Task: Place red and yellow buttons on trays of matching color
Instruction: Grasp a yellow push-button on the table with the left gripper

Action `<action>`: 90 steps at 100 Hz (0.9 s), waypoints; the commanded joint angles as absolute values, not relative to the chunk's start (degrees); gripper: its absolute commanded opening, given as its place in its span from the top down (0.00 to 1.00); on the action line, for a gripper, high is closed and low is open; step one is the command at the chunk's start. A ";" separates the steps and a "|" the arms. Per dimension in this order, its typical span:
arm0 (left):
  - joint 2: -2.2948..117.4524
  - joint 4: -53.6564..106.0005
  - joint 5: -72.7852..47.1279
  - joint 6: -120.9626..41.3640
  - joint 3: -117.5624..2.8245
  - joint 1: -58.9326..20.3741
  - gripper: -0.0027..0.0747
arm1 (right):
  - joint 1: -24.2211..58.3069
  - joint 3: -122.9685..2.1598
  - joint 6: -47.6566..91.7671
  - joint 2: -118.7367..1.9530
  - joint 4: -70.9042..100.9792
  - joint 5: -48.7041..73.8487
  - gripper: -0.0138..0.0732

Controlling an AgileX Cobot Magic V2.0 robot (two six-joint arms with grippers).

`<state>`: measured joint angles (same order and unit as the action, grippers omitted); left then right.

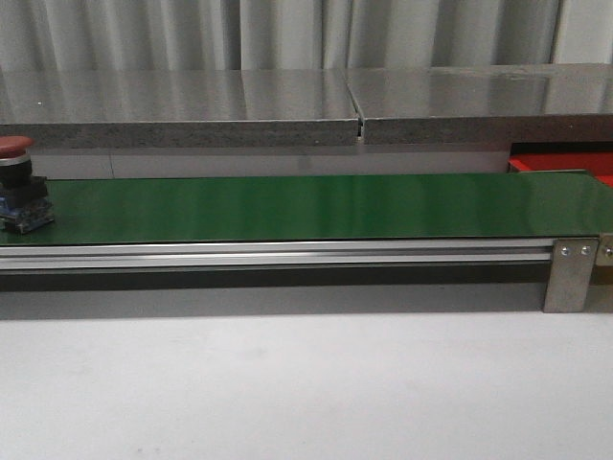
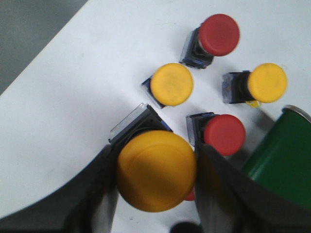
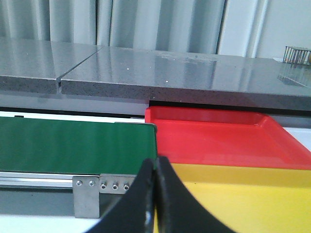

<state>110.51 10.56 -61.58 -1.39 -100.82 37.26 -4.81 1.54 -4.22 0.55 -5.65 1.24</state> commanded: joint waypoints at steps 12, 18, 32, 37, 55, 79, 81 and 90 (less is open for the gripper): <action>103.59 11.38 -60.95 -2.31 -102.54 32.71 0.75 | -4.95 0.96 -4.23 1.40 -6.42 -3.26 0.92; 102.99 11.38 -61.51 -2.31 -102.54 31.44 0.75 | -4.95 0.96 -4.23 1.40 -6.42 -3.26 0.92; 102.89 11.38 -63.36 -2.31 -102.17 28.02 0.75 | -4.95 0.96 -4.23 1.40 -6.42 -3.26 0.92; 102.89 11.38 -63.73 -2.42 -101.95 26.91 0.75 | -4.95 0.96 -4.23 1.40 -6.42 -3.26 0.92; 103.00 9.90 -64.09 -2.41 -100.43 23.15 0.75 | -4.95 0.96 -4.23 1.40 -6.42 -3.26 0.92; 103.00 9.66 -63.29 -2.41 -97.50 21.31 0.75 | -4.95 0.96 -4.23 1.40 -6.42 -3.26 0.92; 103.00 9.66 -63.29 -2.41 -97.34 21.31 0.75 | -4.95 0.96 -4.23 1.40 -6.42 -3.26 0.92; 103.09 9.66 -63.29 -2.41 -96.22 21.31 0.75 | -4.95 0.96 -4.23 1.40 -6.42 -3.26 0.92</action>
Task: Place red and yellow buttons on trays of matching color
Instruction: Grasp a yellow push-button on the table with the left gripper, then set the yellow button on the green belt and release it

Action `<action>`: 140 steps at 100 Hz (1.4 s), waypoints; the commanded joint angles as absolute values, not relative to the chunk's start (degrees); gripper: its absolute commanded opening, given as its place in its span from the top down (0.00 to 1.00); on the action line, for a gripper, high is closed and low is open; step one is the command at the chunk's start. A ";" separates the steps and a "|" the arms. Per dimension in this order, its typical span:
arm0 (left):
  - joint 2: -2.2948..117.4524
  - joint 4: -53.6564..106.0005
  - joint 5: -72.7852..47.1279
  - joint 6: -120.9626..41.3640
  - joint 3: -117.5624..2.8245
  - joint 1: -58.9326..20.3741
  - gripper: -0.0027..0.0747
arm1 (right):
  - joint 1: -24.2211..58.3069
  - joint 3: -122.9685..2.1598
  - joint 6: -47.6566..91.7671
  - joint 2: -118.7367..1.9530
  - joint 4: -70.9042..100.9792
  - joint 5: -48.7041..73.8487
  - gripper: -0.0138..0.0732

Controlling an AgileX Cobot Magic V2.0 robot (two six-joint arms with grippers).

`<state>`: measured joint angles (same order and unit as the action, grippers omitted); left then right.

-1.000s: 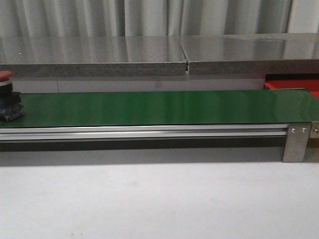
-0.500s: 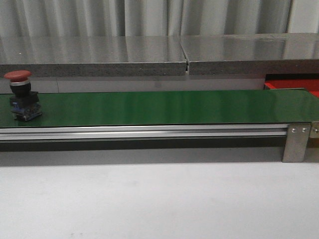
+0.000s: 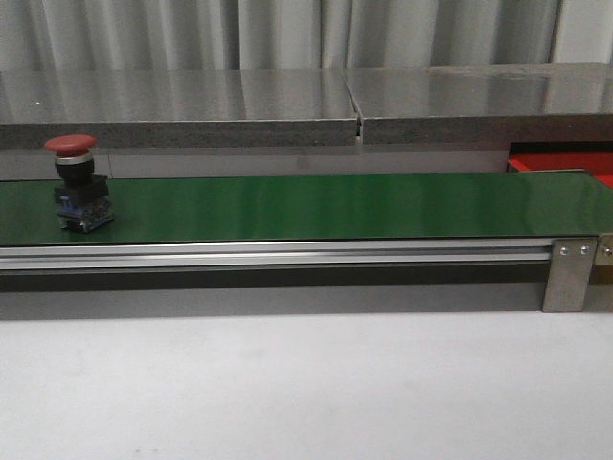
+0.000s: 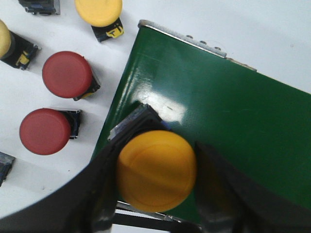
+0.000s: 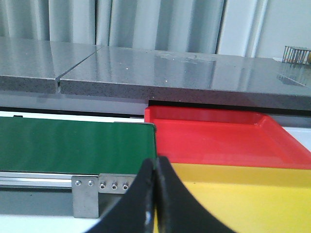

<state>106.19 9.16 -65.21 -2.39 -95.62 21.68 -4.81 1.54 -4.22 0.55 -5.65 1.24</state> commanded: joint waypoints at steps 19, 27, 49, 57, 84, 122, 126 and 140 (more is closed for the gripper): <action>103.09 9.66 -63.63 -3.61 -95.72 21.31 0.75 | -4.95 0.96 -4.23 1.40 -6.42 -3.26 0.92; 103.42 9.66 -64.80 -3.61 -95.72 21.31 0.74 | -4.95 0.96 -4.23 1.40 -6.42 -3.26 0.92; 105.00 9.66 -65.59 -3.61 -95.72 21.31 0.74 | -4.95 0.96 -4.23 1.40 -6.42 -3.26 0.92; 105.00 9.66 -65.21 -3.61 -95.72 21.31 0.65 | -4.95 0.96 -4.23 1.40 -6.42 -3.26 0.92; 104.57 10.04 -64.48 -3.69 -95.83 21.31 0.22 | -4.95 0.96 -4.23 1.40 -6.42 -3.26 0.92; 95.11 12.15 -59.92 -11.16 -95.83 18.78 0.59 | -4.95 0.96 -4.23 1.40 -6.42 -3.26 0.92; 94.09 12.53 -59.81 -11.77 -95.83 18.13 0.68 | -4.95 0.96 -4.23 1.40 -6.42 -3.26 0.92; 91.46 12.53 -59.68 -14.24 -95.41 14.77 0.99 | -4.95 0.96 -4.23 1.40 -6.42 -3.26 0.92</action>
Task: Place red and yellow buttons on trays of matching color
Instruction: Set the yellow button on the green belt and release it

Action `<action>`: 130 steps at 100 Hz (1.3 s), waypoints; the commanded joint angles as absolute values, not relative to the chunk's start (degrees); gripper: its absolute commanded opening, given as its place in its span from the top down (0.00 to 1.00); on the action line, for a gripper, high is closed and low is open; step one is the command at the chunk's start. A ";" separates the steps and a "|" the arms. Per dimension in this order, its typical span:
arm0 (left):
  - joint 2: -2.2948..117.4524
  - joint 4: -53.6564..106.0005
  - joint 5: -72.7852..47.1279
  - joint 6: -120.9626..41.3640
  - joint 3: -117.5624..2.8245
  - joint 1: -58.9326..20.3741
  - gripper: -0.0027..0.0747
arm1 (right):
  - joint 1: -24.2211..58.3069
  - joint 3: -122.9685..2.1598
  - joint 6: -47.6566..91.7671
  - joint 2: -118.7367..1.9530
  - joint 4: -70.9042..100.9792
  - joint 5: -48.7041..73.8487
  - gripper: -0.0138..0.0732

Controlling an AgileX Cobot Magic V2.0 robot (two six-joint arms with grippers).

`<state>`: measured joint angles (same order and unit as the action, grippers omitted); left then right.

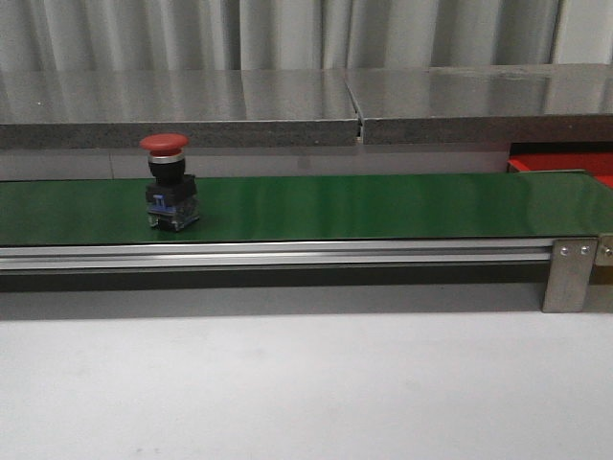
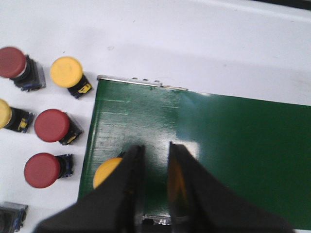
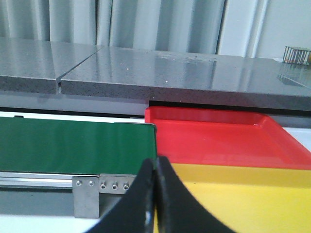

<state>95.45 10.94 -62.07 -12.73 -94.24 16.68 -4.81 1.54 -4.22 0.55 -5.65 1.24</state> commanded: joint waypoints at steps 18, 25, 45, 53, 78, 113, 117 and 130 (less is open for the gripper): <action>88.06 12.53 -55.75 -14.24 -91.45 9.30 0.99 | -4.95 0.96 -4.23 1.40 -6.42 -3.26 0.92; 86.18 11.42 -52.02 -14.24 -88.58 6.73 0.99 | -4.95 0.96 -4.23 1.40 -6.42 -3.26 0.92; 81.45 6.50 -44.80 -13.34 -79.53 -0.63 0.99 | -4.95 0.96 -4.23 1.40 -6.42 -3.26 0.92; 79.33 1.24 -42.48 -7.83 -75.60 -3.20 0.99 | -4.95 0.96 -4.23 1.40 -6.42 -3.26 0.92; 71.15 0.65 -32.48 -1.05 -63.19 -8.16 0.99 | -4.95 0.96 -4.23 1.40 -6.42 -3.26 0.92; 52.65 2.88 -31.21 -1.05 -46.54 -8.25 0.99 | -4.95 0.96 -4.23 1.40 -6.42 -3.26 0.92; 50.31 3.00 -31.21 -1.05 -45.04 -8.25 0.99 | -4.95 0.96 -4.23 1.40 -6.42 -3.26 0.92; 41.40 4.13 -31.21 -1.05 -40.04 -8.25 0.99 | -4.95 0.96 -4.23 1.40 -6.42 -3.26 0.92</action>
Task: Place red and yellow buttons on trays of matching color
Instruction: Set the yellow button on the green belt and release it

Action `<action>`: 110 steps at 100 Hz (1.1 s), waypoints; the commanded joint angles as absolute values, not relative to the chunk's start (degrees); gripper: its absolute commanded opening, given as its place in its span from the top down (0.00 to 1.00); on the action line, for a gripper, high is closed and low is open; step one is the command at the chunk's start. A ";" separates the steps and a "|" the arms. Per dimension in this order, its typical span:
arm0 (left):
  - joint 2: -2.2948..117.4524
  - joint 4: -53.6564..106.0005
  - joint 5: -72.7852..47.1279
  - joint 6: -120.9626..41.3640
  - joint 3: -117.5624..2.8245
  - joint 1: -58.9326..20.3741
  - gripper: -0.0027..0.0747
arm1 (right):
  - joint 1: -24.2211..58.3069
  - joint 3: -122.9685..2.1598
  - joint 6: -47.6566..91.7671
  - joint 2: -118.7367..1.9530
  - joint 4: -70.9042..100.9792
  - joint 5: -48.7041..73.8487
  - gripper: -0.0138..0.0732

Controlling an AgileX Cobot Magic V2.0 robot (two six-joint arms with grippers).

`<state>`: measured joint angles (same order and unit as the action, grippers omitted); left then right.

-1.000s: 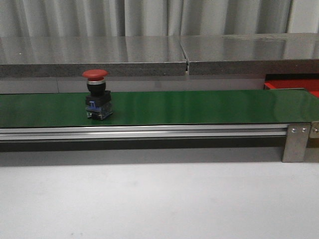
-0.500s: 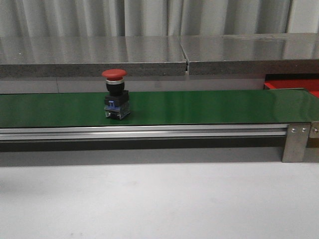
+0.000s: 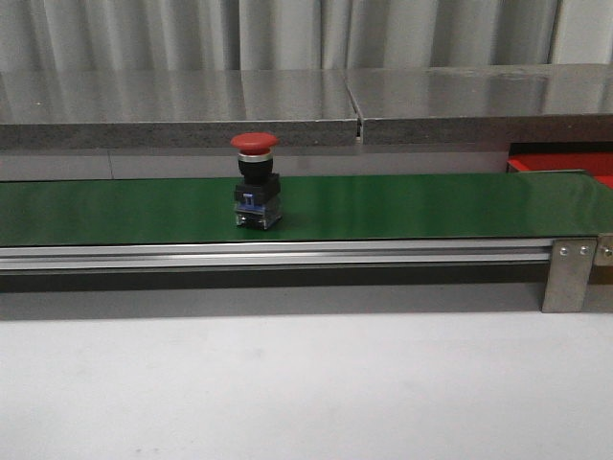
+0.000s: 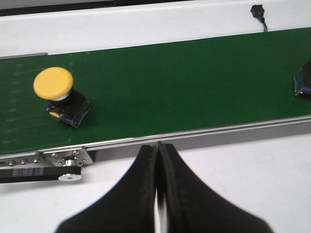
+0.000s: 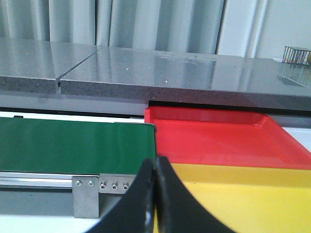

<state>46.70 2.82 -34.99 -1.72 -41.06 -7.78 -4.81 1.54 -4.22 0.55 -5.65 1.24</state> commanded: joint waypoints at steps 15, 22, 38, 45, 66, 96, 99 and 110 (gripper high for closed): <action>32.36 4.57 -32.58 -1.05 -36.06 -8.25 0.99 | -4.95 0.96 -4.23 1.40 -6.42 -3.26 0.92; 28.88 4.57 -32.71 -1.05 -34.58 -8.25 0.99 | -4.95 0.96 -4.23 1.40 -6.42 -3.26 0.92; 23.87 4.57 -32.71 -1.05 -33.11 -8.25 0.99 | -4.74 0.34 -4.23 0.97 -6.42 -2.72 0.92; 23.03 4.57 -32.71 -1.05 -33.11 -8.25 0.99 | -4.69 -1.27 -4.23 -0.07 -6.42 -1.28 0.92; 23.14 4.57 -32.71 -1.05 -33.11 -8.25 0.99 | -4.69 -9.23 -4.23 -8.11 -6.22 3.81 0.92; 23.14 4.57 -32.71 -1.05 -33.11 -8.25 0.99 | -4.57 -22.82 -4.23 -25.74 -6.23 10.24 0.92; 23.14 4.57 -32.71 -1.05 -33.11 -8.25 0.99 | -4.28 -23.91 -4.23 -27.86 -6.23 10.29 0.92; 23.14 4.57 -32.71 -1.05 -33.11 -8.25 0.99 | -1.96 -28.27 -4.11 -33.37 -6.29 11.27 0.92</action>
<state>22.76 3.85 -36.52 -1.63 -31.68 -7.78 -3.55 -23.39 -4.22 -29.39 -5.65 14.46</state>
